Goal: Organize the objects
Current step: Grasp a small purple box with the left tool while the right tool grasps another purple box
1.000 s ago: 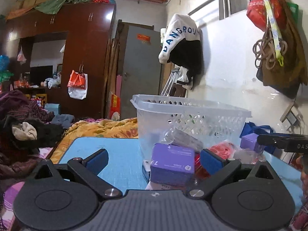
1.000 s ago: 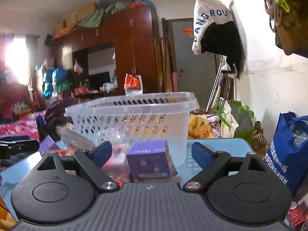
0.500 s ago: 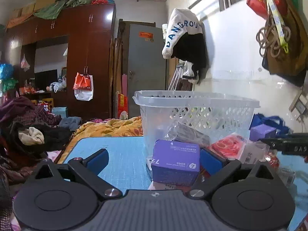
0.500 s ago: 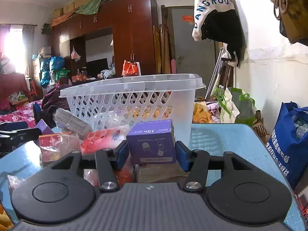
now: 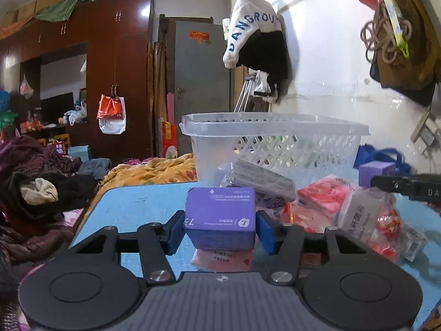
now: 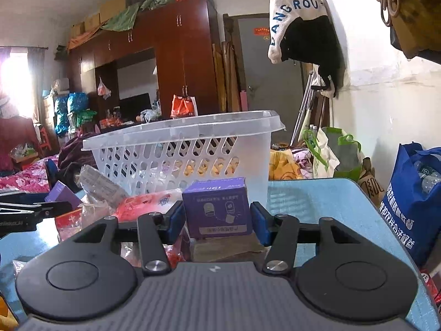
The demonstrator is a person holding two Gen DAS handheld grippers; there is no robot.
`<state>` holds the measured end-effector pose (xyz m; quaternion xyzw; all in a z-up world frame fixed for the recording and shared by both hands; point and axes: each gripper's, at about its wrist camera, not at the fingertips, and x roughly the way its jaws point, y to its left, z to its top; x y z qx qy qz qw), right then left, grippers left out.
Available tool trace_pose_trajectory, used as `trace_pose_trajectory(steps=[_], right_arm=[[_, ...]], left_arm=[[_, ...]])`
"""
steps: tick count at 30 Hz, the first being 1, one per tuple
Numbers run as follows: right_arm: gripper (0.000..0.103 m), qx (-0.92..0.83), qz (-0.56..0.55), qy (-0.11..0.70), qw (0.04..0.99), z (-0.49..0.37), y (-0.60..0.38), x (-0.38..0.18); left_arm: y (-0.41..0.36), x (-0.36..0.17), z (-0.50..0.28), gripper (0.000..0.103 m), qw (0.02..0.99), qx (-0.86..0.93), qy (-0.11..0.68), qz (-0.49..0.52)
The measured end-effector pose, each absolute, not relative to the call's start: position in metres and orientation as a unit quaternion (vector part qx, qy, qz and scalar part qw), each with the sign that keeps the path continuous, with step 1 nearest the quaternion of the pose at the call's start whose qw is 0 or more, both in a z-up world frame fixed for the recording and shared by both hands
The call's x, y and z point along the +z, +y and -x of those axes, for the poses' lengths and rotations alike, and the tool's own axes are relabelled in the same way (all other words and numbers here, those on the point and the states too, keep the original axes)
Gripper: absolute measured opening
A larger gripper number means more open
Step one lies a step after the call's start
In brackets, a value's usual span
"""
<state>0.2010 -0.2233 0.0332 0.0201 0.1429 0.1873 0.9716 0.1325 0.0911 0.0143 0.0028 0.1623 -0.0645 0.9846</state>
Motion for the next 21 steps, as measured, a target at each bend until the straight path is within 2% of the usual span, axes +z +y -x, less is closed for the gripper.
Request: trace_pose_trajectory(steps=[21], right_arm=[[0.055, 0.195, -0.026, 0.092, 0.976, -0.190, -0.226, 0.035]], left_arm=[[0.094, 0.018, -0.117, 0.058, 0.992, -0.072, 0.099, 0.010]])
